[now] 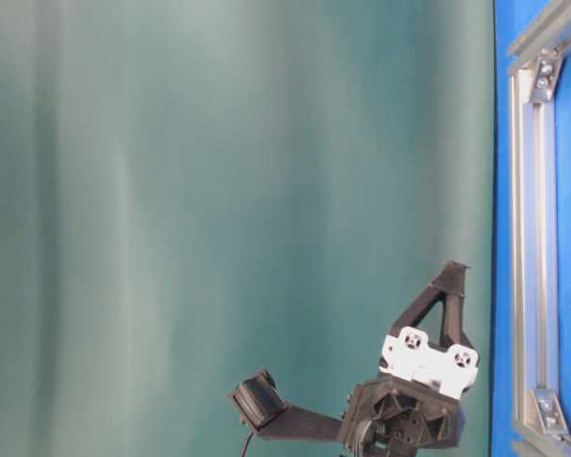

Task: Insert the wire through the string loop located on the right side.
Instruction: 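Push the USB plug leftward through the white zip-tie loop with the right gripper, then move the left gripper rightward toward the plug protruding from the loop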

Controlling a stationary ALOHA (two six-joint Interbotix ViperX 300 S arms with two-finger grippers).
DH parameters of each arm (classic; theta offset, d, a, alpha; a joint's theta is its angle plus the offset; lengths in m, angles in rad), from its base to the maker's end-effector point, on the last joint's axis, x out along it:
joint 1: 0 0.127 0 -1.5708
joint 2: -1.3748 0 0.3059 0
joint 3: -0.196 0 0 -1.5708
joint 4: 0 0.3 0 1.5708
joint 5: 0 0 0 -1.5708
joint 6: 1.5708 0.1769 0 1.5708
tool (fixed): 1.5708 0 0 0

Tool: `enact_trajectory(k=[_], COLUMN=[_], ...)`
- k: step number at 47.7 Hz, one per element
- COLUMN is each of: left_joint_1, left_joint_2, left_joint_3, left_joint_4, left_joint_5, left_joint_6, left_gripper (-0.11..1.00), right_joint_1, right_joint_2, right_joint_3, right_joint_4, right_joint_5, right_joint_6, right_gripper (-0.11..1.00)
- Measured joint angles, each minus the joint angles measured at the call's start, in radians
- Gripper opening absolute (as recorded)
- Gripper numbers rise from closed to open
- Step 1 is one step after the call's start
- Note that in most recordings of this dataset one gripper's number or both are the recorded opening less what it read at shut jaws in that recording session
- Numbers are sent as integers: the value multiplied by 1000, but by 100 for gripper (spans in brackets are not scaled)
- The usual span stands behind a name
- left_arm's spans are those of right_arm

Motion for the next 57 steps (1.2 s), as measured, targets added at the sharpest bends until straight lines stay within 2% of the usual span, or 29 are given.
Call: enact_trajectory(k=[8,18,42,48,57], left_joint_1=[0,0,-9,-51,-176], left_joint_2=[0,0,0,0,0], left_joint_3=[0,0,0,0,11], left_joint_4=[-2,0,0,0,0], left_joint_5=[-2,0,0,9,25], left_joint_6=[0,2,-12,-23,-35], left_gripper=[0,0,0,0,0], right_joint_1=[-2,-3,-5,-5,-5], right_joint_2=[81,152,178,178,178], right_joint_3=[-48,-95,-118,-118,-118], right_joint_4=[0,0,2,2,2], right_joint_5=[-74,-89,-89,-89,-89], right_joint_6=[0,0,2,0,0], right_gripper=[-4,-4,-4,-4,-4])
